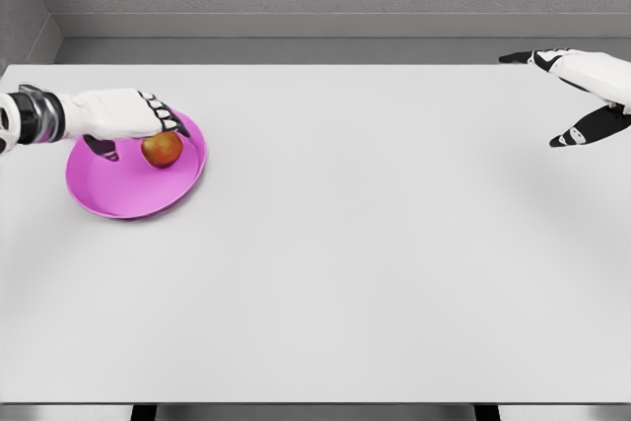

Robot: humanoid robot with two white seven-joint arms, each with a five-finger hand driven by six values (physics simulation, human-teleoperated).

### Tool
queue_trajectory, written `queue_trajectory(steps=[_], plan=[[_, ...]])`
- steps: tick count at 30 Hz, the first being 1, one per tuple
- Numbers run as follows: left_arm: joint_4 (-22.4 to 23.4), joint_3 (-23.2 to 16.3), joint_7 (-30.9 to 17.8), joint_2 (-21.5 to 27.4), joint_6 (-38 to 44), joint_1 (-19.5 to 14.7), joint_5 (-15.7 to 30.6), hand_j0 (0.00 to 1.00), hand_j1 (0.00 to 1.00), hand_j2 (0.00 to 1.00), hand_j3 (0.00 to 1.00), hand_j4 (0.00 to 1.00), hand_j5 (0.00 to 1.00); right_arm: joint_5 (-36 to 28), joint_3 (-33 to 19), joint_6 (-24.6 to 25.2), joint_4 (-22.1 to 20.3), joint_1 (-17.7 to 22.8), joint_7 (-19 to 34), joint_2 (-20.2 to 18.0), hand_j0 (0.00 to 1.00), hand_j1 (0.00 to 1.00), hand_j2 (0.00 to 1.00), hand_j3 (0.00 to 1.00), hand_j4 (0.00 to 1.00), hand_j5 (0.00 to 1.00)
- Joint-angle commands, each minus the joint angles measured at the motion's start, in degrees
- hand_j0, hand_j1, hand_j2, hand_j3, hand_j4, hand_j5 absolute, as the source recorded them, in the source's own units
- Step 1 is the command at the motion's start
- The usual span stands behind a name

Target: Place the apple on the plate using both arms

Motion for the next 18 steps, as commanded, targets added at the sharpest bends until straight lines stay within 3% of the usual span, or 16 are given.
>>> queue_trajectory(steps=[1,4,7,11,18], plan=[[1.86,6.04,-0.03,0.93,0.14,0.09,7.37,1.00,1.00,1.00,1.00,1.00,1.00,-0.14,-0.01,0.03,-0.01,0.09,-0.02,-0.06,1.00,1.00,1.00,1.00,1.00,1.00],[5.29,9.12,-0.03,1.02,0.14,0.53,12.38,1.00,1.00,1.00,1.00,1.00,1.00,-0.14,-0.01,0.03,-0.01,0.09,-0.02,-0.06,1.00,1.00,1.00,1.00,1.00,1.00],[5.73,13.78,-0.03,3.39,0.14,5.62,16.69,1.00,1.00,1.00,1.00,1.00,1.00,-0.14,-0.01,0.03,-0.01,0.09,-0.02,-0.06,1.00,1.00,1.00,1.00,1.00,1.00],[5.47,17.12,0.15,4.80,0.14,8.61,16.78,1.00,1.00,1.00,1.00,1.00,1.00,-0.14,-0.01,0.03,-0.01,0.09,-0.02,-0.06,1.00,1.00,1.00,1.00,1.00,1.00],[4.50,17.12,0.15,4.71,0.14,8.96,16.96,1.00,1.00,1.00,1.00,1.00,1.00,-0.14,-0.09,0.03,-0.01,0.09,-0.02,-0.06,1.00,1.00,1.00,1.00,1.00,1.00]])
